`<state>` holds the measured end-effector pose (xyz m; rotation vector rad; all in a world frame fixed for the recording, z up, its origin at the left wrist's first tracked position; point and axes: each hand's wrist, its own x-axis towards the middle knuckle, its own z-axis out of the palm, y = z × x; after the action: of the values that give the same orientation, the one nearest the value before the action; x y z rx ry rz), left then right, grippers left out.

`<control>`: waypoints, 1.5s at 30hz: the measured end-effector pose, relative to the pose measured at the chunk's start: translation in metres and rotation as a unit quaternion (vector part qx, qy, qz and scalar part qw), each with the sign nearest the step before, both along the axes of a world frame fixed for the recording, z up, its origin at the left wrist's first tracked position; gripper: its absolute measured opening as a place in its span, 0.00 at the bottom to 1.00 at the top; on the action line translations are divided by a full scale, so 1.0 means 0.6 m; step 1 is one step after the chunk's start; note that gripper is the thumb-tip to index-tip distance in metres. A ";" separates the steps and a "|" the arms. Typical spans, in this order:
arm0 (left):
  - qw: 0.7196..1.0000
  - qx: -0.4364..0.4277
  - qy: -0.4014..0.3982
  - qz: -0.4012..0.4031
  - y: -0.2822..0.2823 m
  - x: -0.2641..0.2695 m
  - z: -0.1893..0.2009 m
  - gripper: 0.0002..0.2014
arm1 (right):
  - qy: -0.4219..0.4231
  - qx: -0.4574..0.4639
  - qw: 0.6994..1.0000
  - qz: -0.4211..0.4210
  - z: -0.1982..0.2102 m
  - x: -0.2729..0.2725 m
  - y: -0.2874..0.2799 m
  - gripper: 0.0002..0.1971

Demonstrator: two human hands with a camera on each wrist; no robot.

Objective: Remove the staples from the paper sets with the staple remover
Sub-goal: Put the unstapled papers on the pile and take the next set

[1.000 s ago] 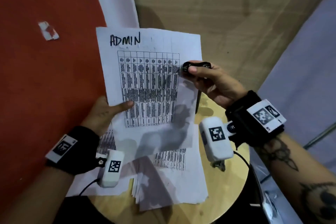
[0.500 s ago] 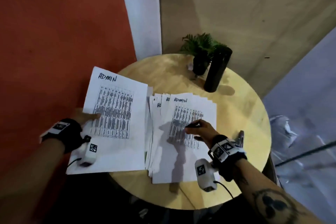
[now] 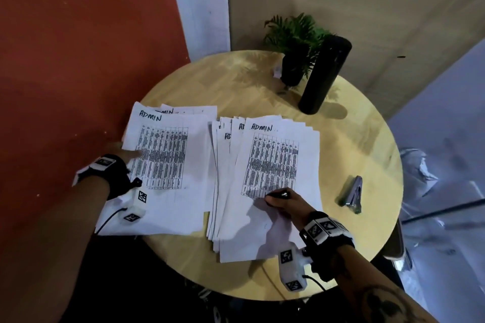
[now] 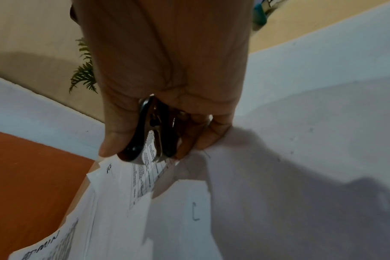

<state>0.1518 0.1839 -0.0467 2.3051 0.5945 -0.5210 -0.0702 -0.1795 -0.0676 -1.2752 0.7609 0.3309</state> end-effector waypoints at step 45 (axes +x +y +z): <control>0.932 -0.264 -0.226 -0.103 -0.404 -0.132 0.005 0.13 | 0.005 -0.434 0.899 0.058 0.032 -0.047 -0.093 0.18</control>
<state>0.0727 -0.0585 -0.0439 1.8760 -0.0215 -0.1933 -0.0985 -0.2356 -0.0484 -2.1682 0.8777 0.0759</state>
